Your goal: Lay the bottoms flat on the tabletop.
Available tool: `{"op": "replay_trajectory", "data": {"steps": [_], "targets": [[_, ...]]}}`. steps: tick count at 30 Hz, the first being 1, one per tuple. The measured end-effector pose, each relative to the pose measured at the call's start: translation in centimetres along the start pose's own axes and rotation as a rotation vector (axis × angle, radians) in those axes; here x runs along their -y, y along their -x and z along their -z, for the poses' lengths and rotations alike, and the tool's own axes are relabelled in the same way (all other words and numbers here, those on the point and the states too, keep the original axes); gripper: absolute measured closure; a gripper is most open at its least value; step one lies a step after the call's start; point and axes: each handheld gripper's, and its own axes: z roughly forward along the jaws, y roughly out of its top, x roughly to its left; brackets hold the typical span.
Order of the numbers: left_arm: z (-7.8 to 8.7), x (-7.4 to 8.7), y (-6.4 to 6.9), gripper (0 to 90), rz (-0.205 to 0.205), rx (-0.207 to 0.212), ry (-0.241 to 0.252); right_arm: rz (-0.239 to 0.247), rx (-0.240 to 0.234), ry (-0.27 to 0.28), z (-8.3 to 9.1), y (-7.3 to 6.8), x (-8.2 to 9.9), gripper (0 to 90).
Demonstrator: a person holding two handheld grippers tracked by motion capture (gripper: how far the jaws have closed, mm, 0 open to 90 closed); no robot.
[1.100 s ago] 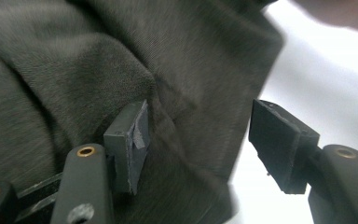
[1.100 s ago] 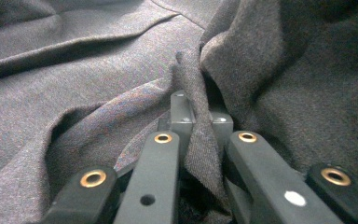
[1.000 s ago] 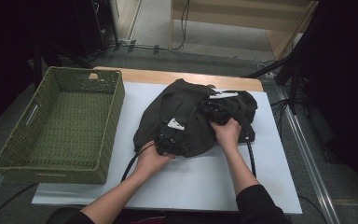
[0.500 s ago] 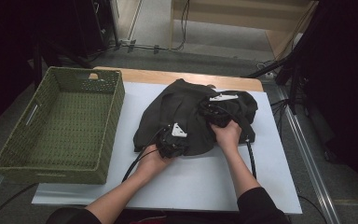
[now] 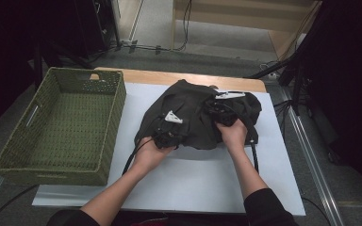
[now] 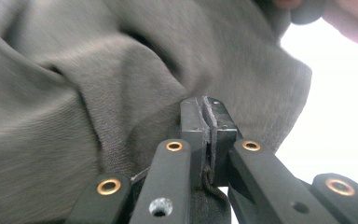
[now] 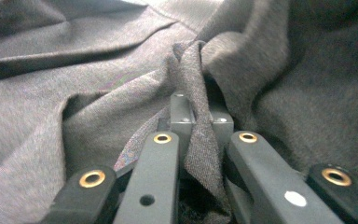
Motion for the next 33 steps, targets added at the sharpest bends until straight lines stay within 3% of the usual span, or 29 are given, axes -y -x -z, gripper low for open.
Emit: {"op": "replay_trajectory", "data": {"steps": [6, 9, 12, 16, 21, 27, 30, 33], "targets": [[2.4, -2.9, -2.3, 88.9, 0.025, -0.082, 0.064, 0.014, 0.031, 0.022, 1.7, 0.7, -1.6, 83.1], [2.8, -3.7, -3.9, 88.9, 0.072, -0.136, 0.097, 0.012, 0.050, 0.035, 2.4, 1.1, -2.5, 83.1], [2.5, -3.8, -5.3, 88.8, 0.112, -0.170, 0.105, 0.009, 0.071, 0.049, 2.7, 1.4, -3.1, 83.2], [0.9, -3.2, -6.6, 88.6, 0.136, -0.195, 0.064, 0.007, 0.084, 0.026, 2.0, 1.9, -2.8, 83.1], [-0.8, -2.2, -7.8, 88.5, 0.179, -0.171, 0.046, 0.010, 0.083, -0.007, 0.8, 1.8, -1.9, 83.1], [-2.4, -0.7, -8.5, 87.8, 0.201, -0.155, 0.011, 0.022, 0.068, -0.049, -0.5, 1.7, -0.3, 80.6], [-2.0, -0.6, -8.3, 85.2, 0.200, -0.134, 0.016, 0.022, 0.056, -0.045, 0.1, 1.6, -0.4, 73.7], [-1.3, -1.0, -8.1, 74.1, 0.216, -0.105, 0.032, 0.040, 0.040, -0.043, 1.0, 1.4, -0.7, 63.1]]}}
